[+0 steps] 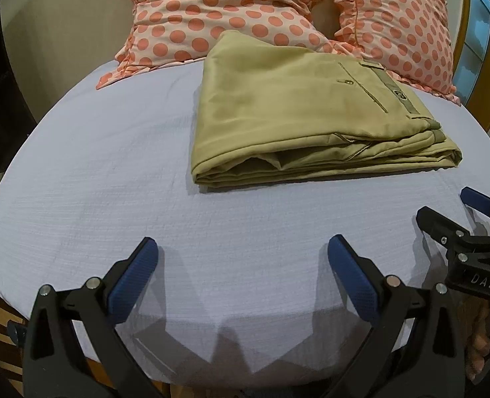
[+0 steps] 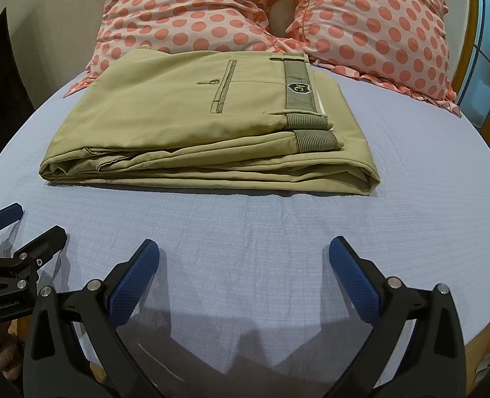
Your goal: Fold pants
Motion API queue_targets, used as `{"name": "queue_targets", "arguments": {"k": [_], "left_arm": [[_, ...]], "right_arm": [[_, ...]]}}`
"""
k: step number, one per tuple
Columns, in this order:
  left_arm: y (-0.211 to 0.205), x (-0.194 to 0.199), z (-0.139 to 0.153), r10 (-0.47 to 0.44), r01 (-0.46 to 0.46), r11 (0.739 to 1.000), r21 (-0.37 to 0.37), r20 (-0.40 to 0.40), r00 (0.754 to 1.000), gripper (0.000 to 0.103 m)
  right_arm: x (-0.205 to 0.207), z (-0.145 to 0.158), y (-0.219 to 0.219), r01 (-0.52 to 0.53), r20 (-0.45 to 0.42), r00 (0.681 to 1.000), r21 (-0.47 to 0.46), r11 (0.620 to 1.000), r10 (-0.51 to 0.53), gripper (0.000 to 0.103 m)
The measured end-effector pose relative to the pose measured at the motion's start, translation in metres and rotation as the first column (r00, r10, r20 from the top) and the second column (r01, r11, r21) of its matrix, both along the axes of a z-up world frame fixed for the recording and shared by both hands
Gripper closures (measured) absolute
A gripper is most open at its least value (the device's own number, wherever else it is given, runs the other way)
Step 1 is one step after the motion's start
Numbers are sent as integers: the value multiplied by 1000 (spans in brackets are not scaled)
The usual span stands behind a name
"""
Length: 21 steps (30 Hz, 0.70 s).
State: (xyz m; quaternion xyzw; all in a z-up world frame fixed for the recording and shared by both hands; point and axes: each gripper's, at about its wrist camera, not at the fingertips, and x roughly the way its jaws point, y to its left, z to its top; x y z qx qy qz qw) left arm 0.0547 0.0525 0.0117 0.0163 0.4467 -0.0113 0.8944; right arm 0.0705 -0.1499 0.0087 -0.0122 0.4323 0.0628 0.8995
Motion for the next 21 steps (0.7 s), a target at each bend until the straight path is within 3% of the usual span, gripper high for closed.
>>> {"name": "queue_targets", "arguments": {"k": [21], "left_arm": [[0,1,0,-4,4,1000,0,3,1000,2]], "right_arm": [[0,0,-1,-5,0,1000,0,1000,5,1]]}}
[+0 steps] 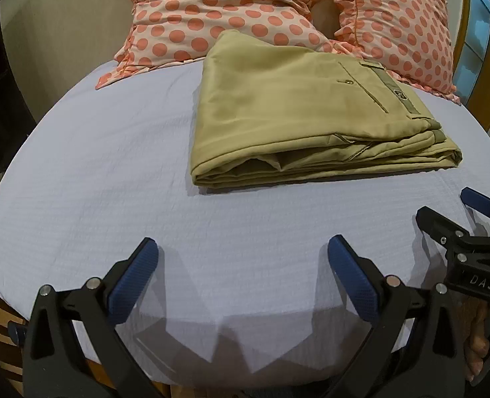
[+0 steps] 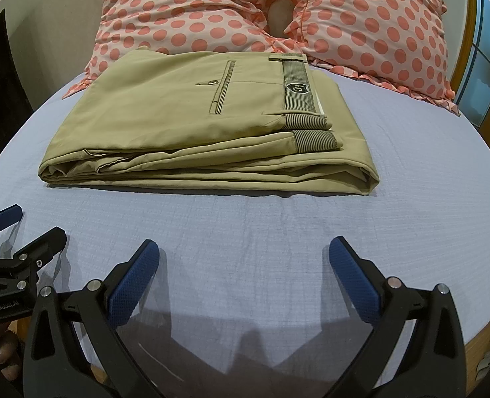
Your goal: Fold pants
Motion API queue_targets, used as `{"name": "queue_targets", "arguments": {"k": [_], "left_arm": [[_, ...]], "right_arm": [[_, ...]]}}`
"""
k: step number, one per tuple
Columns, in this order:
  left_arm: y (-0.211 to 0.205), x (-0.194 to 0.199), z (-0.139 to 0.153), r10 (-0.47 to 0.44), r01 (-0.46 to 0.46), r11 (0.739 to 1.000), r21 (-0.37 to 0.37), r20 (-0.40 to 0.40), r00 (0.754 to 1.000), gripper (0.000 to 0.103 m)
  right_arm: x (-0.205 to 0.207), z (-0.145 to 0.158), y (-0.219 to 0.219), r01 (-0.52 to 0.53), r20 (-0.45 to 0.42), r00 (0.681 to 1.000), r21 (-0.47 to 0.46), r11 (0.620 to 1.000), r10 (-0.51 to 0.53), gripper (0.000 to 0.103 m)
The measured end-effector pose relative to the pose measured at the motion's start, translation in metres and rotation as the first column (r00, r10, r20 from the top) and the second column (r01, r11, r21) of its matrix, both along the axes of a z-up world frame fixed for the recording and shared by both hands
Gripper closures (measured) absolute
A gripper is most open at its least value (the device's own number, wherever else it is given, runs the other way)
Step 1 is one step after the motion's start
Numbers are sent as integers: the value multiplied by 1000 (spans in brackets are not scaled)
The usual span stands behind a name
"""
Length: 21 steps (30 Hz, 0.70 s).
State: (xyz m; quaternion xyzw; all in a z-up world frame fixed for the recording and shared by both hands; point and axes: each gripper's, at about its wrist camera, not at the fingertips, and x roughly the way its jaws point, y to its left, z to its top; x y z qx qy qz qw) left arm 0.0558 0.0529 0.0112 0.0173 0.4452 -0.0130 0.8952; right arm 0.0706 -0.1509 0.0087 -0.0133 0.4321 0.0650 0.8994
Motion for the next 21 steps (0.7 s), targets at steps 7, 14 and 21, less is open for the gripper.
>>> {"name": "queue_targets", "arguments": {"k": [7,14,21], "left_arm": [[-1,-1,0,2,-2,1000,-1,5,1000,2],[-1,-2,0,4,-4,1000,-1,11,1000,2],[0,-1,-1,4,-4,1000,-1,10,1000,2]], "right_arm": [[0,0,0,0,1,1000,0,1000,0,1],[0,0,-1,0,1,1000,0,1000,0,1],[0,0,-1,-1,2,1000,1,1000,1,1]]}}
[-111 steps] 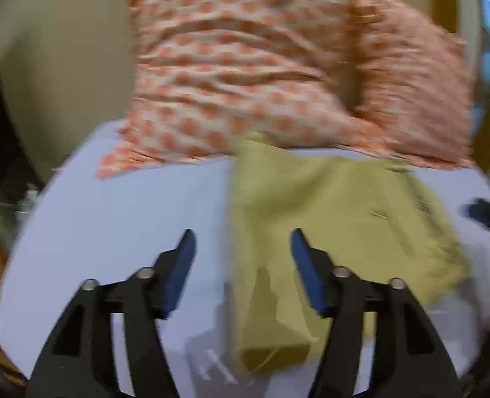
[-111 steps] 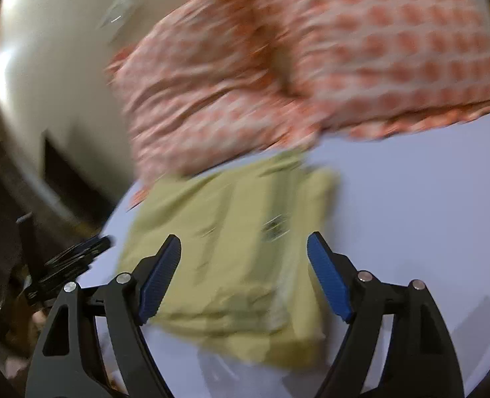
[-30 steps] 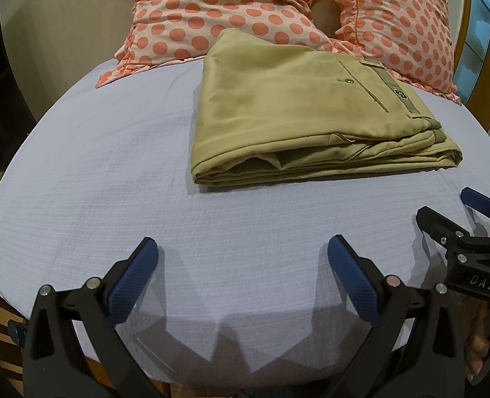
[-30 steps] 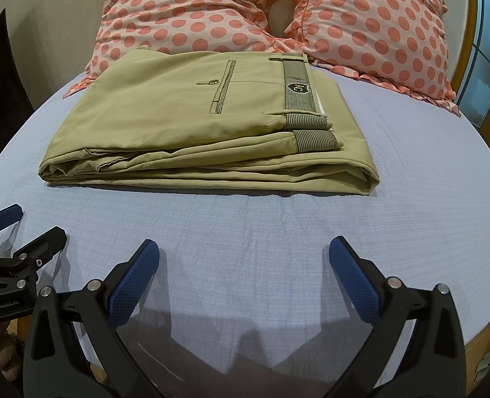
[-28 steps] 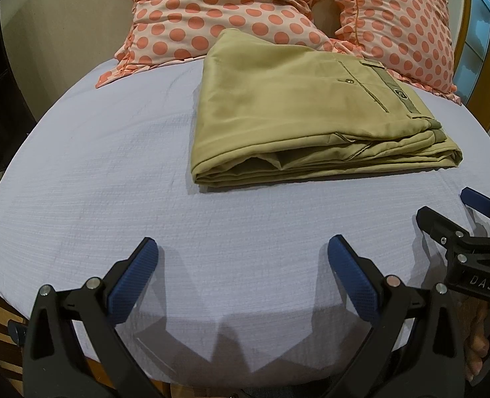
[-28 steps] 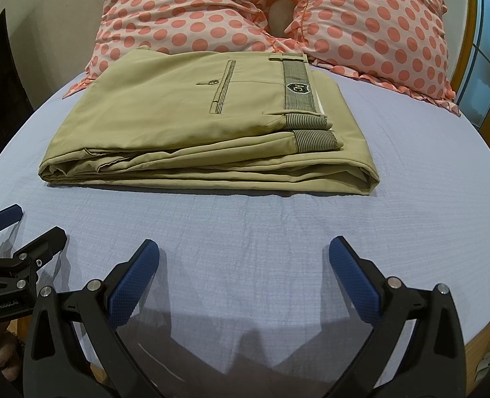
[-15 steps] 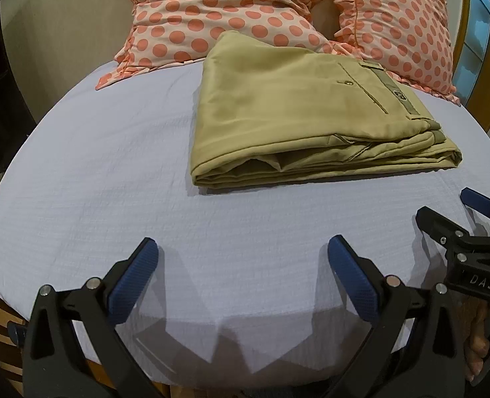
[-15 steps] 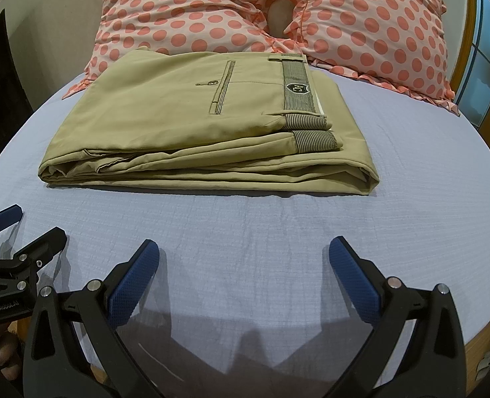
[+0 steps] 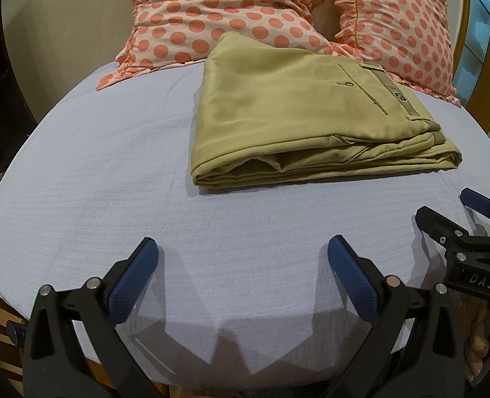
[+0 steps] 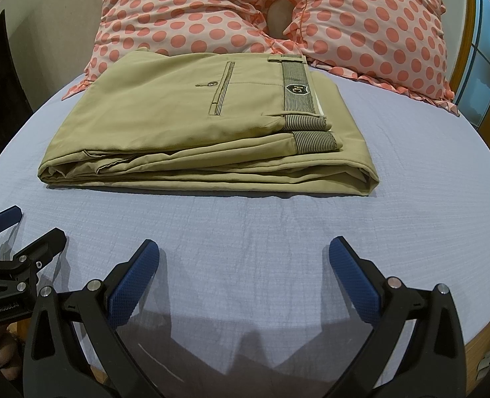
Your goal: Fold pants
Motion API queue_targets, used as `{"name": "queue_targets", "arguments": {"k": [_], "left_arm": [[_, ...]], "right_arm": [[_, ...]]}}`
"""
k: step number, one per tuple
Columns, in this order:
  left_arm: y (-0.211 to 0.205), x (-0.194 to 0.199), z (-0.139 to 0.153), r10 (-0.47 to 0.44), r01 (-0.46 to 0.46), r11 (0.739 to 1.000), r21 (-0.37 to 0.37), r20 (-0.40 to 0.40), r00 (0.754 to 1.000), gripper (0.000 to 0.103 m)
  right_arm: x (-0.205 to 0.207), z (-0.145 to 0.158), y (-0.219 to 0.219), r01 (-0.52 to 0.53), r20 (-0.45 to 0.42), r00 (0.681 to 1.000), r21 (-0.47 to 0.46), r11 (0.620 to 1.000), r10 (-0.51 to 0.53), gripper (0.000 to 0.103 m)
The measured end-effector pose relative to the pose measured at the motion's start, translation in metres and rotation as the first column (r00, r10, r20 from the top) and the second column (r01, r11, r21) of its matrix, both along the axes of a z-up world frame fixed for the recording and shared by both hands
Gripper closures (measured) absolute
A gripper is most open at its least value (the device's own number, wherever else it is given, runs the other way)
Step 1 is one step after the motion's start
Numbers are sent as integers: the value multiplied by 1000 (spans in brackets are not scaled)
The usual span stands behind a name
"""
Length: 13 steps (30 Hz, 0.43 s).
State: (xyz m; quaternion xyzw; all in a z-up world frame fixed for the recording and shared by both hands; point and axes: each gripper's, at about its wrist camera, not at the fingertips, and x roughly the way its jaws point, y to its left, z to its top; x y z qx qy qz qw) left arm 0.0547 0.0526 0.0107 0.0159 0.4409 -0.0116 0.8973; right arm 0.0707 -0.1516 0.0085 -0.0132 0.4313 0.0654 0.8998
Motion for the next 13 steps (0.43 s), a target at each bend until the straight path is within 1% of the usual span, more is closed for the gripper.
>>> {"name": "queue_targets", "arguments": {"k": [9,13], "left_arm": [[0,1,-1,0,0,1000,2,-12,1000,2],[-1,0,-1,1,-1,1000,2,-3,1000,2]], "right_arm": [[0,0,-1,2,1,1000,1,1000,-2,1],[0,1,-1,2,2,1000,1,1000,-2,1]]}}
